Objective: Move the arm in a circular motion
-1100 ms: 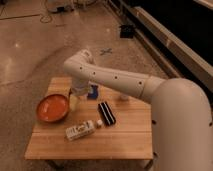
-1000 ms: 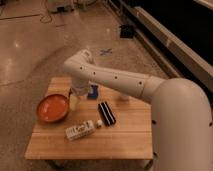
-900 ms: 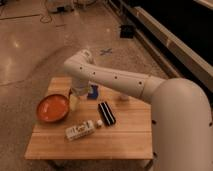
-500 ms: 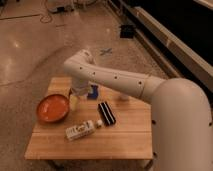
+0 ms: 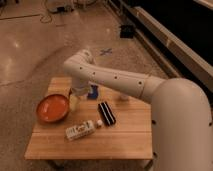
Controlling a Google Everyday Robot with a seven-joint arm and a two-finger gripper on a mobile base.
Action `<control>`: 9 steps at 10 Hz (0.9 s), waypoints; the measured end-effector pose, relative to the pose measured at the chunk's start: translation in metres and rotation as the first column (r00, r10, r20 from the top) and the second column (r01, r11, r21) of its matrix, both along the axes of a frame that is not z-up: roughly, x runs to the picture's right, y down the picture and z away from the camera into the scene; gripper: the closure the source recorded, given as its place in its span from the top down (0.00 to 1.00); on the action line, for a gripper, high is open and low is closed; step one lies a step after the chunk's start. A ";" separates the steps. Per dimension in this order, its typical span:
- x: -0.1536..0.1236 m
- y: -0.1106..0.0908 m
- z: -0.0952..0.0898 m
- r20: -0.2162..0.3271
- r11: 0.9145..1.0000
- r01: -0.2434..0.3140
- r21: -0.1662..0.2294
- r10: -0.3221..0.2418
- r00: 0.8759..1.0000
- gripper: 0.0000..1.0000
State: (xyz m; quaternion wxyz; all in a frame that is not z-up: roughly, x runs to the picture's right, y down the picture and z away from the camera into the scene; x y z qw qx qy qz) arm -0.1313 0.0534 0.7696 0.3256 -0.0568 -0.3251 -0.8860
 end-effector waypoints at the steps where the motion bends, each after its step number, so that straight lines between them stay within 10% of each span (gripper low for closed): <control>1: 0.000 0.000 0.000 0.000 1.000 0.000 0.000 0.000 1.000 0.80; 4: 0.000 0.001 0.000 -0.001 1.000 -0.001 0.000 0.001 1.000 0.77; 7: 0.026 0.022 -0.010 -0.036 0.999 -0.048 -0.003 0.048 0.998 0.46; 9: 0.035 0.029 -0.017 -0.045 0.997 -0.071 -0.003 0.071 0.996 0.43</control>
